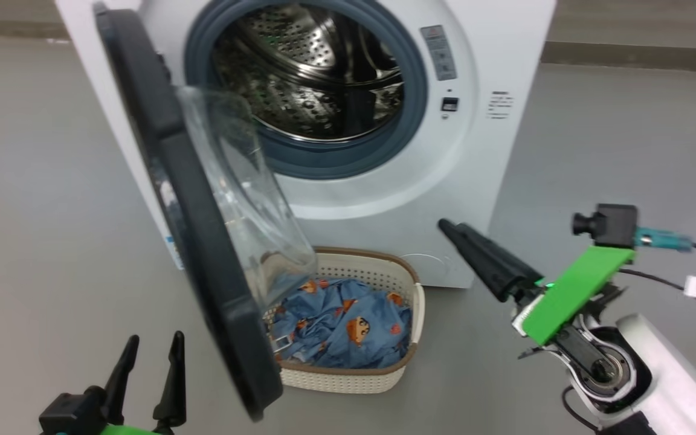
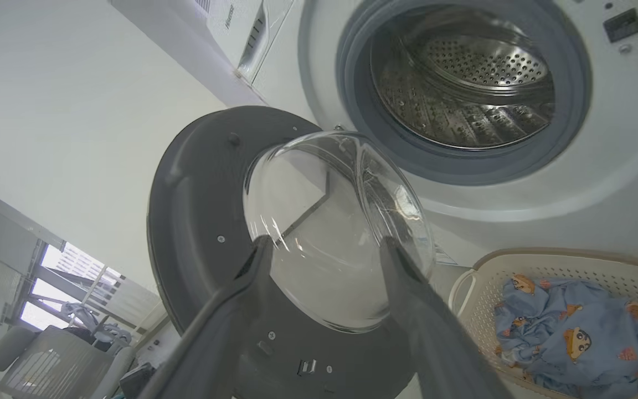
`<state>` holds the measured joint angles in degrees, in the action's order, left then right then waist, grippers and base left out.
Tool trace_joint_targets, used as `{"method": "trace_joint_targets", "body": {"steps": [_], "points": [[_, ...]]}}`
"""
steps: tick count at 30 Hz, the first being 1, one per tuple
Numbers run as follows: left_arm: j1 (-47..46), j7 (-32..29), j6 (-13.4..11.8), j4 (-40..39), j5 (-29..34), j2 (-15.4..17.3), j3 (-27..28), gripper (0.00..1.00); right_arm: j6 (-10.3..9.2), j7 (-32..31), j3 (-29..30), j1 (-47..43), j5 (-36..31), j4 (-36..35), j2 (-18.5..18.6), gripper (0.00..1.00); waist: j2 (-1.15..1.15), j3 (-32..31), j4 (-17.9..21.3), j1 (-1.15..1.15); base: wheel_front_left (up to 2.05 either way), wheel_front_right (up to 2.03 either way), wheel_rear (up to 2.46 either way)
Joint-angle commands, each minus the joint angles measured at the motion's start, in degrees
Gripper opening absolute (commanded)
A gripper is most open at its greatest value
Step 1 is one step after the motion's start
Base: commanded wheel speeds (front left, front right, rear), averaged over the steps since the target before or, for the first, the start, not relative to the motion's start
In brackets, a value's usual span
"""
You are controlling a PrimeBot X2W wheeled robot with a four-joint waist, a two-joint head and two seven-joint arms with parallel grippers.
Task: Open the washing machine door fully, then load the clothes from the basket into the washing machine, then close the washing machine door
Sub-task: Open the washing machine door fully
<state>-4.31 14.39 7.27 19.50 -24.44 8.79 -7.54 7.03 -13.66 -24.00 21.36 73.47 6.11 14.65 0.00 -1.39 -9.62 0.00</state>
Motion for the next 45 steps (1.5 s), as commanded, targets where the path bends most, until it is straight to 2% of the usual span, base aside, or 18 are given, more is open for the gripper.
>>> {"method": "trace_joint_targets", "body": {"steps": [1,8,13,17,24,32,38,45], "points": [[-0.88,0.61,-0.07,-1.77,0.91,0.70,2.35,1.00,0.46,2.46,-0.69,-0.74,-1.82,-1.68,1.04,1.00,0.00,-0.04,1.97,0.00,0.00,0.00,0.00],[-0.30,0.61,-0.22,-2.63,1.59,0.15,3.70,1.00,0.46,15.13,-2.66,-2.44,-7.95,1.01,4.63,1.00,0.00,0.06,4.80,0.00,0.00,0.00,0.00],[0.18,0.61,-0.18,-3.03,2.03,-0.17,4.36,1.00,0.46,22.62,-3.88,-4.06,-11.38,3.64,6.42,1.00,0.00,0.09,6.23,0.00,0.00,0.00,0.00],[0.35,0.61,-0.16,-3.17,2.24,-0.26,4.83,1.00,0.46,26.96,-4.53,-4.99,-16.67,6.23,7.66,1.00,0.00,0.15,6.92,0.00,0.00,0.00,0.00],[0.55,0.61,-0.10,-3.56,2.60,-0.50,5.35,1.00,0.46,28.60,-0.04,-7.22,-26.93,11.14,5.60,1.00,0.00,0.23,7.31,0.00,0.00,0.00,0.00],[0.42,0.61,-0.06,-3.80,2.93,-1.11,5.51,1.00,0.46,28.65,5.57,-10.01,-40.69,13.01,2.24,1.00,0.00,0.10,6.81,0.00,0.00,0.00,0.00],[0.32,0.61,-0.01,-3.70,3.02,-1.40,5.74,1.00,0.46,28.65,9.48,-11.25,-45.42,12.61,-0.32,1.00,0.00,0.00,6.61,0.00,0.00,0.00,0.00],[0.18,0.61,0.03,-3.72,3.19,-1.54,5.99,1.00,0.46,28.65,11.15,-12.09,-47.01,11.54,-1.65,1.00,0.00,0.04,6.56,0.00,0.00,0.00,0.00]]}}
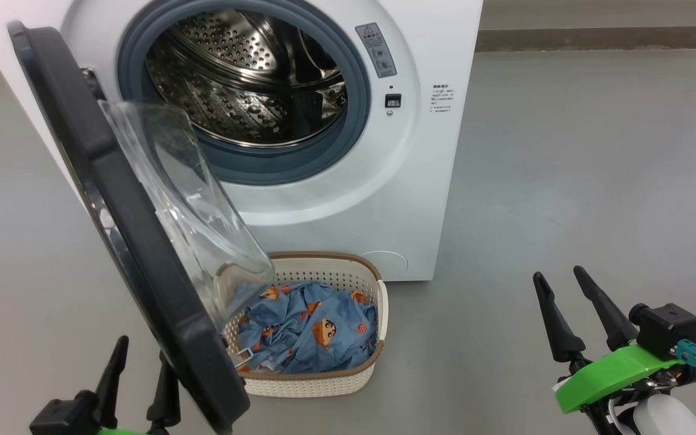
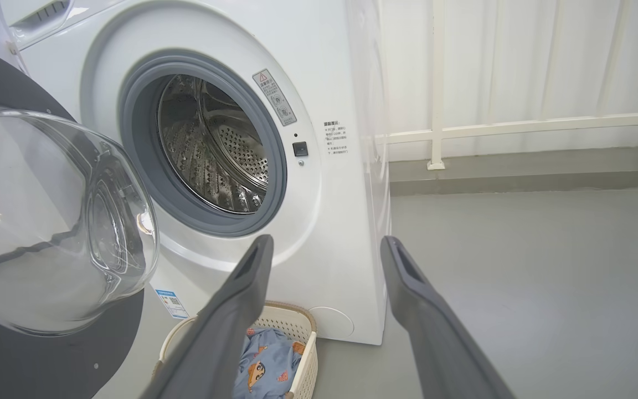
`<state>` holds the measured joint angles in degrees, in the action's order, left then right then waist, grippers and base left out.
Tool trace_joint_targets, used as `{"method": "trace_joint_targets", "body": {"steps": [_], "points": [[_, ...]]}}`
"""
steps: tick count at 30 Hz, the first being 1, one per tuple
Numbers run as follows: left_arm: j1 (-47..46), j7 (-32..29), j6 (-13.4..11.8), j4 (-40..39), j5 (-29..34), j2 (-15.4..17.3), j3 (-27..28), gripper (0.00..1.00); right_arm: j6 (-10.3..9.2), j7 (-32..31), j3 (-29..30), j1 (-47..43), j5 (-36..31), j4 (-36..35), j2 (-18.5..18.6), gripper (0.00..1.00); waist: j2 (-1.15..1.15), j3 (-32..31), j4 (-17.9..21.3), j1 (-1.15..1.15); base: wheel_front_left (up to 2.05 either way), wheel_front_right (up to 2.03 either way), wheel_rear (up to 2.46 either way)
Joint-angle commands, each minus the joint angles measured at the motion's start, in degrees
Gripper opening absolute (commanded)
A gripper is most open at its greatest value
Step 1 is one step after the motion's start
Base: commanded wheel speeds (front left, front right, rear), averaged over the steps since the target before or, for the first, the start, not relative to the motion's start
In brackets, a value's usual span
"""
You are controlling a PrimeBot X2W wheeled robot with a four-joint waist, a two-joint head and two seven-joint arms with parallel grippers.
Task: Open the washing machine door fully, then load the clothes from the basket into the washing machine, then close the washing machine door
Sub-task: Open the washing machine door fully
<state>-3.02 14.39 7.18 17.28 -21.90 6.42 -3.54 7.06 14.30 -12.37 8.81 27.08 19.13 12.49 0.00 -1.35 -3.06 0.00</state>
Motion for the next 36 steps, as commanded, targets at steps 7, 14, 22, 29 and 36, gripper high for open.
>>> {"method": "trace_joint_targets", "body": {"steps": [7,14,22,29,36], "points": [[-1.24,0.61,0.16,-1.37,0.82,0.71,2.09,1.00,0.43,0.70,-0.24,0.24,-1.07,-2.04,0.14,1.00,0.00,0.08,-0.06,0.00,0.00,0.00,0.00],[-1.35,0.61,0.19,-0.96,0.90,0.64,2.19,1.00,0.43,0.70,-0.75,0.21,-1.00,-1.88,-0.01,1.00,0.00,0.08,-0.13,0.00,0.00,0.00,0.00],[-1.64,0.61,0.22,-0.64,0.93,0.57,2.39,1.00,0.43,0.70,-1.30,0.41,-0.84,-1.54,0.15,1.00,0.00,0.10,-0.25,0.00,0.00,0.00,0.00],[-1.52,0.61,0.24,-0.57,1.14,0.49,2.54,0.84,0.43,0.70,-1.39,0.36,-0.95,-1.35,0.28,1.00,0.00,0.10,-0.47,0.00,0.00,0.00,0.00],[-1.33,0.61,0.04,-3.52,0.85,0.22,5.10,0.00,0.43,0.70,-1.54,0.27,-1.29,-1.11,0.13,1.00,0.00,0.23,-0.80,0.00,0.00,0.00,0.00]]}}
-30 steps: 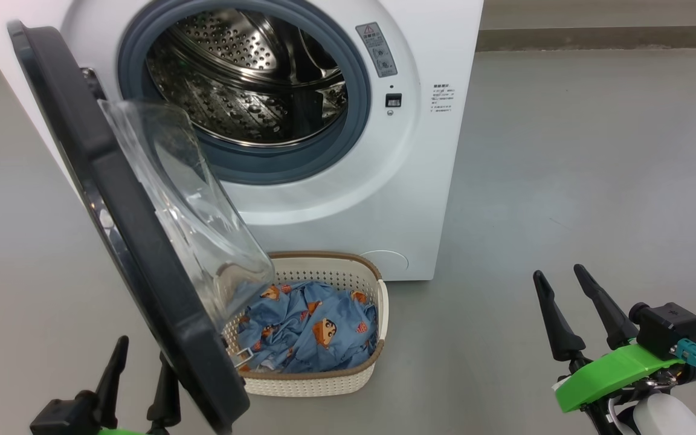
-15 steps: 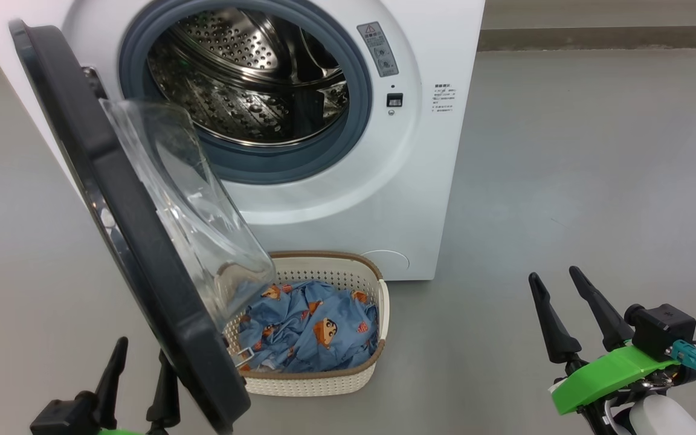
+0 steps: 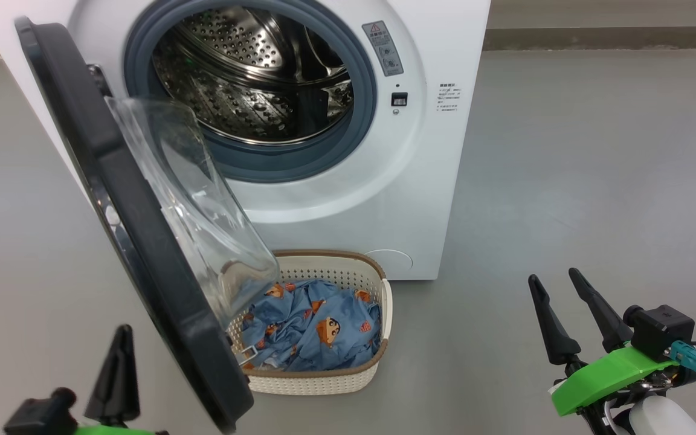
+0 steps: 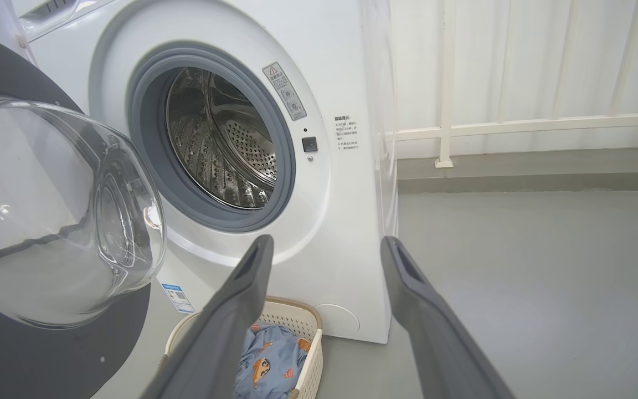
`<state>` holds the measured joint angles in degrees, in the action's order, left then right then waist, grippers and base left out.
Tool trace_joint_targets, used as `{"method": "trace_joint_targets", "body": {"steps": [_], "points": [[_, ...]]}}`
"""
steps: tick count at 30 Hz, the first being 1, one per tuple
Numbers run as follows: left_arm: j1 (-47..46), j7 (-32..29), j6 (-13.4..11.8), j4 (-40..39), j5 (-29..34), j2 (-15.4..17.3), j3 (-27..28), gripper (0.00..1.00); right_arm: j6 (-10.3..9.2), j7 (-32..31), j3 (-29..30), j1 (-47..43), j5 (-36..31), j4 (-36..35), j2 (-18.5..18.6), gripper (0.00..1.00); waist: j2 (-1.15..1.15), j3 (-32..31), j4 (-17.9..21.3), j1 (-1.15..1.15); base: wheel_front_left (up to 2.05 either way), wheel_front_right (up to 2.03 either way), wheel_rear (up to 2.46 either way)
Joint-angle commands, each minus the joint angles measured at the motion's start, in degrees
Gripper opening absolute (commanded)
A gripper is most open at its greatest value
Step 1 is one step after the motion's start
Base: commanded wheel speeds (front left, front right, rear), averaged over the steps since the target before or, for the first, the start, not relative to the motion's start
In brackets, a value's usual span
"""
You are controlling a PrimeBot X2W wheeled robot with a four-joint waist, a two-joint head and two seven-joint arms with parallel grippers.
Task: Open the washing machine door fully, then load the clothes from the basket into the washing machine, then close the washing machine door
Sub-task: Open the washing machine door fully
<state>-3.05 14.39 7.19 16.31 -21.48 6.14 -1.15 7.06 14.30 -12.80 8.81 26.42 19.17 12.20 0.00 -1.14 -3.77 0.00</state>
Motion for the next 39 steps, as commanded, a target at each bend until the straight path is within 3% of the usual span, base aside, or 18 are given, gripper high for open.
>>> {"method": "trace_joint_targets", "body": {"steps": [1,12,21,30,39], "points": [[-1.27,0.61,-0.08,-3.65,0.39,0.35,3.35,0.00,0.43,0.70,-1.03,0.21,-0.65,-1.15,0.40,1.00,0.00,0.05,-0.18,0.00,0.00,0.00,0.00],[-1.17,0.61,-0.05,-20.57,2.50,-1.38,4.30,0.00,0.43,0.70,-0.78,0.24,-0.62,-1.00,-0.23,1.00,0.00,0.38,-1.00,0.00,0.00,0.00,0.00],[0.44,-0.58,0.19,-30.45,2.48,-1.29,-2.13,0.00,0.43,0.70,-1.19,0.40,-0.29,-0.81,-0.62,1.00,0.00,0.20,-1.08,0.00,0.00,0.00,0.00],[2.10,-3.76,0.25,-31.42,1.23,-1.48,-9.98,0.00,0.43,0.70,-1.49,0.71,0.00,-0.65,-0.71,1.00,0.00,0.92,-1.00,0.00,0.00,0.00,0.00],[2.87,-8.06,0.28,-23.13,-1.25,-0.16,-14.53,0.00,0.43,0.70,-1.93,1.04,0.05,-0.26,-1.24,1.00,0.00,1.11,-0.49,0.00,0.00,0.00,0.00]]}}
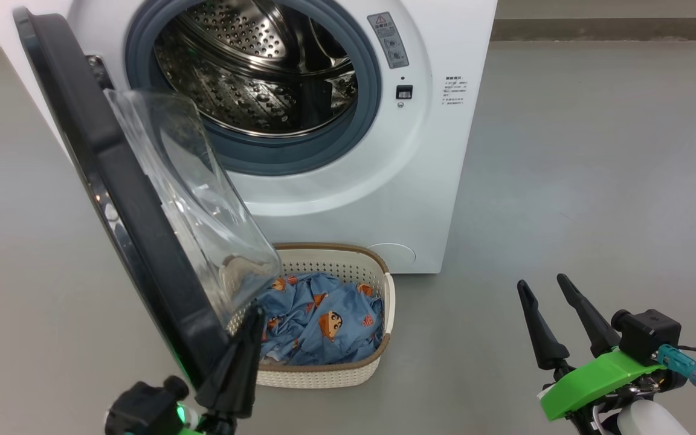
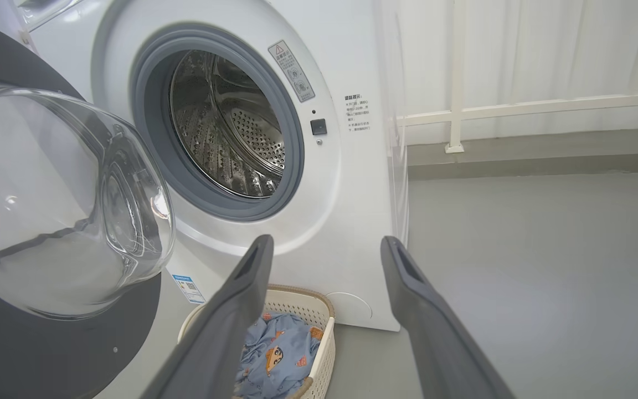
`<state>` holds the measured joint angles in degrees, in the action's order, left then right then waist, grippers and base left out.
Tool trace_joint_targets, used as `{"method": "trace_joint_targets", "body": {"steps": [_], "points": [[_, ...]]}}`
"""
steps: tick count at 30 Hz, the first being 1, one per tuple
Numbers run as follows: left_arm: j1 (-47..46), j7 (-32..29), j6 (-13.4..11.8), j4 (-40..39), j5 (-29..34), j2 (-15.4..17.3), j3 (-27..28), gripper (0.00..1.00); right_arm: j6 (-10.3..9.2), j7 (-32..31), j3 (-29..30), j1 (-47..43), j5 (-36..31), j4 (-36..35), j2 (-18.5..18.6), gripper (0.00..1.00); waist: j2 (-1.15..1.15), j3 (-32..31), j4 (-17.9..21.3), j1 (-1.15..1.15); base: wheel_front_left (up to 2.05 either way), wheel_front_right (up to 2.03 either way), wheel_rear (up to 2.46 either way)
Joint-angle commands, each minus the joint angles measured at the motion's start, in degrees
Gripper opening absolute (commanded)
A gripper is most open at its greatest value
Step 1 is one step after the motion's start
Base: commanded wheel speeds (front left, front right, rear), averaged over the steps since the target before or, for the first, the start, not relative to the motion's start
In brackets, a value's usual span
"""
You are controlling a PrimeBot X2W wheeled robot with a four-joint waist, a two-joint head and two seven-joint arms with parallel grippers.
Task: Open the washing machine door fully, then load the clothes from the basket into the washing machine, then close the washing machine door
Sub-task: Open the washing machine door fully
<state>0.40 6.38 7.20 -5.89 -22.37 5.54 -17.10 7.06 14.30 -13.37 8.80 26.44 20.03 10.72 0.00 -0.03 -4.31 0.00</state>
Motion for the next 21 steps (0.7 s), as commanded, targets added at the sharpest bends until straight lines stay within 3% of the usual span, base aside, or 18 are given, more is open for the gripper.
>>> {"method": "trace_joint_targets", "body": {"steps": [1,10,21], "points": [[-0.54,-0.30,0.27,0.08,-0.65,0.47,1.08,0.00,0.43,0.70,-1.40,1.07,0.08,-1.07,0.22,1.00,0.00,-0.04,0.12,0.00,0.00,0.00,0.00],[-2.04,-0.56,0.23,8.73,-2.43,0.55,0.80,0.00,0.43,0.70,-1.48,1.17,0.27,-0.75,-0.02,1.00,0.00,0.03,0.35,0.00,0.00,0.00,0.00],[-3.71,1.61,-1.04,13.45,-3.67,0.71,3.19,0.00,0.43,0.70,-1.17,0.94,0.37,-0.58,-0.20,1.00,0.00,0.27,-0.72,0.00,0.00,0.00,0.00]]}}
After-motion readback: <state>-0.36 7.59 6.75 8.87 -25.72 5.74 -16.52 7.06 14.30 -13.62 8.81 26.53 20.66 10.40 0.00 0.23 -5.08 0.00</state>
